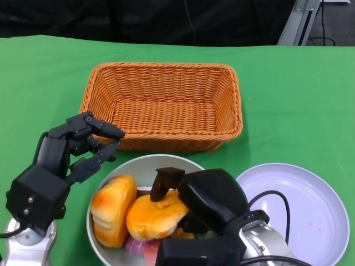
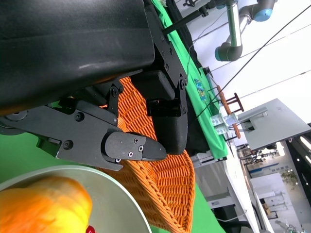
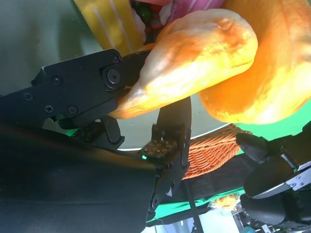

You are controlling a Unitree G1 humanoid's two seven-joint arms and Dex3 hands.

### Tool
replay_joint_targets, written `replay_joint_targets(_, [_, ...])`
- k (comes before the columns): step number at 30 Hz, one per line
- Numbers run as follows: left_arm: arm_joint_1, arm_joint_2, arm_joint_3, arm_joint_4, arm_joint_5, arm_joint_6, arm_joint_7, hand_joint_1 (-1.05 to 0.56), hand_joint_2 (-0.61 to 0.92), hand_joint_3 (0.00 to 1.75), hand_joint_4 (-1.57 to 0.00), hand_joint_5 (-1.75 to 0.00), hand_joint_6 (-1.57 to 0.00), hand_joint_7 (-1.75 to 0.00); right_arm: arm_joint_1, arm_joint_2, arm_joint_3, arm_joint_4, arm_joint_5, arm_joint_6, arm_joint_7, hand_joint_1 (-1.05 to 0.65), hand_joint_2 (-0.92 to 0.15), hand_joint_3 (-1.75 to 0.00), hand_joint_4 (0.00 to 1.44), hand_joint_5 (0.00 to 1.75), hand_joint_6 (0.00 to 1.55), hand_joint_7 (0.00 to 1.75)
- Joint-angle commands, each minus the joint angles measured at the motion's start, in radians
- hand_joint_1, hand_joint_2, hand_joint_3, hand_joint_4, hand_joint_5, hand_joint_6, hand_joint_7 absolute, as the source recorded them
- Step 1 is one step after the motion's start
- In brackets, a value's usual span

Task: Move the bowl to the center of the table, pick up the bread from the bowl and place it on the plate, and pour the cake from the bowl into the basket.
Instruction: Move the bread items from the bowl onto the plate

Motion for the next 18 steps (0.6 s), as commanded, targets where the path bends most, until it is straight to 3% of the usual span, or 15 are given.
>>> replay_joint_targets(1, [0.009,0.010,0.001,-0.016,0.002,0.016,0.008,-0.27,0.92,0.22,-0.77,-1.31,-0.80,-1.02,0.003,-0.009,-0.035,-0.015,0.028,-0.022,-0.026,-0.28,-0.92,-0.23,0.70,1.75,0.41,1.75])
replay_joint_targets(8, [0.011,0.009,-0.001,-0.026,-0.002,0.028,0.003,-0.27,0.92,0.22,-0.77,-1.30,-0.79,-1.01,-0.001,-0.011,-0.065,-0.008,0.069,-0.081,-0.056,-0.27,-0.92,-0.23,0.74,1.75,0.46,1.75])
replay_joint_targets(10, [0.010,0.009,-0.002,-0.022,-0.002,0.024,0.001,-0.28,0.92,0.22,-0.77,-1.29,-0.79,-1.01,-0.002,-0.013,-0.073,-0.011,0.075,-0.090,-0.053,-0.27,-0.92,-0.23,0.75,1.75,0.53,1.64])
replay_joint_targets(12, [0.010,0.008,-0.003,-0.022,0.000,0.024,0.004,-0.28,0.92,0.22,-0.77,-1.29,-0.79,-1.01,-0.003,-0.015,-0.081,-0.015,0.078,-0.097,-0.048,-0.27,-0.92,-0.21,0.75,1.75,0.66,1.37])
replay_joint_targets(14, [0.010,0.008,-0.003,-0.022,0.002,0.024,0.006,-0.28,0.92,0.22,-0.77,-1.29,-0.80,-1.01,-0.003,-0.015,-0.088,-0.017,0.083,-0.104,-0.050,-0.27,-0.92,-0.20,0.75,1.75,0.71,1.26])
replay_joint_targets(16, [0.011,0.006,-0.005,-0.025,0.002,0.025,0.006,-0.27,0.92,0.22,-0.78,-1.30,-0.80,-1.01,-0.005,-0.017,-0.095,-0.019,0.089,-0.121,-0.063,-0.25,-0.92,-0.17,0.76,1.75,0.81,1.05])
replay_joint_targets(18, [0.010,0.005,-0.005,-0.023,0.001,0.023,0.007,-0.27,0.92,0.22,-0.78,-1.30,-0.80,-1.00,-0.004,-0.016,-0.101,-0.025,0.093,-0.127,-0.068,-0.24,-0.92,-0.16,0.76,1.75,0.83,0.98])
